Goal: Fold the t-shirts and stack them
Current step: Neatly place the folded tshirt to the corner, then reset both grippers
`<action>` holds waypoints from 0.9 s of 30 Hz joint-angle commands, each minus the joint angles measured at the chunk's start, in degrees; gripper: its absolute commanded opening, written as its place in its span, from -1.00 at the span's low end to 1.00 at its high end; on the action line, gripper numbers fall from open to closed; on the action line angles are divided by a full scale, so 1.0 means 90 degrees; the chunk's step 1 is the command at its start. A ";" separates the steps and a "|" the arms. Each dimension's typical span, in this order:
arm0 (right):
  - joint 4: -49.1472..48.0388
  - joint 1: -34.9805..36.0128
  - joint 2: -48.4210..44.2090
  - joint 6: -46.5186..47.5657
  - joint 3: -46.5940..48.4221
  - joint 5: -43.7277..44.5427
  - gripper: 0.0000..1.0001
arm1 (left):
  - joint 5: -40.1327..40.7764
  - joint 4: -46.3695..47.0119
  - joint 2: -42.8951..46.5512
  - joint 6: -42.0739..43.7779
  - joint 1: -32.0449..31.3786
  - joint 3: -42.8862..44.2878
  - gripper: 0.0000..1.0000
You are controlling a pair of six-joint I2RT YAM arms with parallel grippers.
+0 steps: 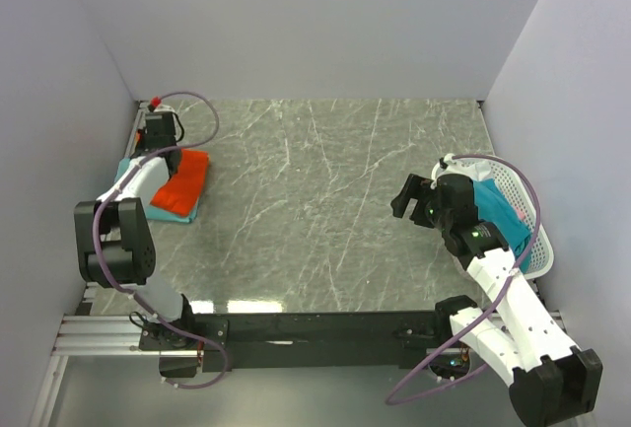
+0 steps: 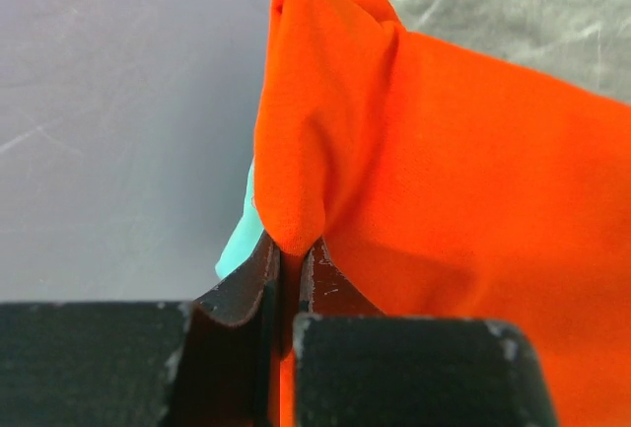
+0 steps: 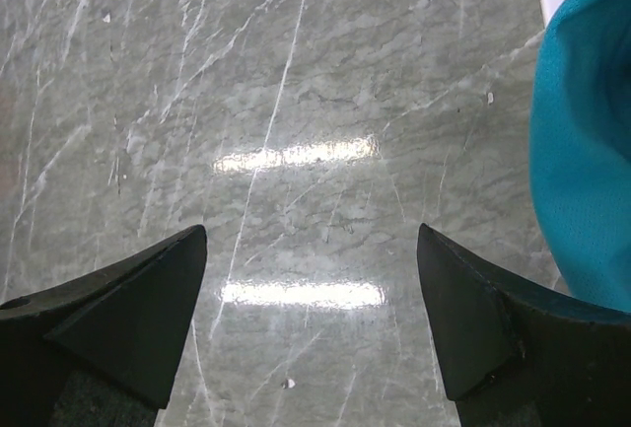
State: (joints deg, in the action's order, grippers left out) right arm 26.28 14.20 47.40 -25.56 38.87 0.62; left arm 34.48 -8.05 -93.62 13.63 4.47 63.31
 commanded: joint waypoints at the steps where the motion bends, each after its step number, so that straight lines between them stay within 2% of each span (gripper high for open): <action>1: -0.0205 -0.0064 -0.0003 0.0116 -0.0003 0.0077 0.86 | -0.0508 -0.0285 0.0003 -0.0332 0.0196 0.0581 -0.99; 7: -0.0225 -0.0093 -0.0051 0.0116 -0.0042 0.0009 0.86 | -0.0276 -0.0686 -0.0095 -0.0439 0.0479 0.0729 -0.99; 13: -0.0264 -0.0093 -0.0120 0.0116 -0.0081 -0.0050 0.86 | -0.0511 -0.1077 0.0129 -0.0684 0.0617 0.0681 -0.99; 14: -0.0274 -0.0093 -0.0129 0.0116 -0.0081 -0.0040 0.86 | -0.0511 -0.1136 0.0139 -0.0771 0.0626 0.0690 -0.90; 15: -0.0264 -0.0093 -0.0139 0.0116 -0.0100 -0.0050 0.86 | -0.0453 -0.1214 0.0100 -0.0820 0.0646 0.0710 -0.41; 17: -0.0284 -0.0083 -0.0178 0.0116 -0.0110 -0.0206 0.86 | -0.0384 -0.1487 0.0003 -0.1015 0.0685 0.0885 0.26; 18: -0.0293 -0.0093 -0.0198 0.0116 -0.0130 -0.0254 0.86 | -0.0297 -0.1556 -0.0085 -0.1074 0.0704 0.0944 0.98; 22: -0.0323 -0.0083 -0.0286 0.0106 -0.0149 -0.0313 0.86 | 0.0006 -0.1771 -0.0183 -0.1425 0.0763 0.1246 0.99; 25: -0.0323 -0.0093 -0.0325 0.0106 -0.0159 -0.0343 0.86 | -0.0090 -0.1781 0.0030 -0.1697 0.0763 0.1335 0.99; 27: -0.0332 -0.0093 -0.0335 0.0096 -0.0179 -0.0372 0.86 | -0.0461 -0.1810 0.0274 -0.1943 0.0763 0.1383 0.99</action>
State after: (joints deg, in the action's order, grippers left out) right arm 25.74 13.82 45.47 -25.58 37.80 -2.07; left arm 32.34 -23.40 -94.67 0.91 11.25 73.25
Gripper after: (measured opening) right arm 0.930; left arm 0.994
